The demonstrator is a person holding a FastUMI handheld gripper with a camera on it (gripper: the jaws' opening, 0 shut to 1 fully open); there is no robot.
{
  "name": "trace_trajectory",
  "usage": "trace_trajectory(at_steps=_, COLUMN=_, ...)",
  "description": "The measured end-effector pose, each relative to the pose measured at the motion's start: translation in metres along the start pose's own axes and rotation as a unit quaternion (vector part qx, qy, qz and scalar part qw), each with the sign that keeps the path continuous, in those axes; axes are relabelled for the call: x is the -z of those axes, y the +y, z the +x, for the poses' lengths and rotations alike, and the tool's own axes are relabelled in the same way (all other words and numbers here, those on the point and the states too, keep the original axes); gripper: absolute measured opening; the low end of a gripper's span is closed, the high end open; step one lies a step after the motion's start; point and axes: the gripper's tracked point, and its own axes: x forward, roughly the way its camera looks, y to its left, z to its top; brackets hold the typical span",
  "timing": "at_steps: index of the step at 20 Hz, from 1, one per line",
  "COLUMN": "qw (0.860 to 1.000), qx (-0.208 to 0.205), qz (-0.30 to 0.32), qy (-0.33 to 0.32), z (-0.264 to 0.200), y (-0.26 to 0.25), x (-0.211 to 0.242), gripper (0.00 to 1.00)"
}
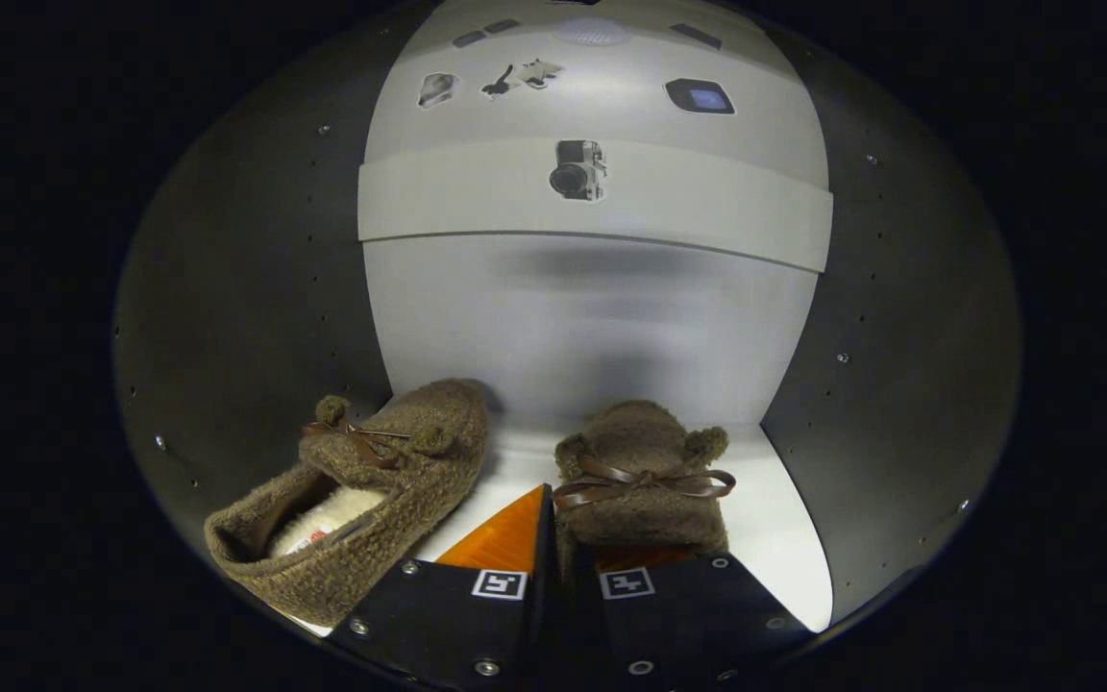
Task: Open the shoe cabinet door, grab the shoes and put them into the shoe cabinet, then close the shoe cabinet door.
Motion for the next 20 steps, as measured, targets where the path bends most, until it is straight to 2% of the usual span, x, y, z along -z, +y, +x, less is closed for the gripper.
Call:
trace_trajectory(at_steps=1, qw=1.0, qx=-0.004, qz=0.0, qy=0.001, z=-0.002, y=0.004, x=0.0, gripper=0.17)
trace_trajectory(at_steps=5, qw=1.0, qx=-0.004, qz=-0.031, qy=-0.002, z=-0.028, y=0.017, x=0.003, gripper=0.51)
trace_trajectory(at_steps=10, qw=0.999, qx=0.015, qz=-0.033, qy=-0.026, z=-0.078, y=0.021, x=0.007, gripper=0.54)
trace_trajectory(at_steps=13, qw=0.999, qx=0.011, qz=-0.025, qy=-0.045, z=-0.12, y=0.03, x=0.008, gripper=0.64)
trace_trajectory(at_steps=15, qw=0.998, qx=0.007, qz=-0.022, qy=-0.058, z=-0.156, y=0.037, x=0.012, gripper=0.72)
trace_trajectory(at_steps=20, qw=0.996, qx=-0.011, qz=0.007, qy=-0.084, z=-0.26, y=0.056, x=0.035, gripper=0.79)
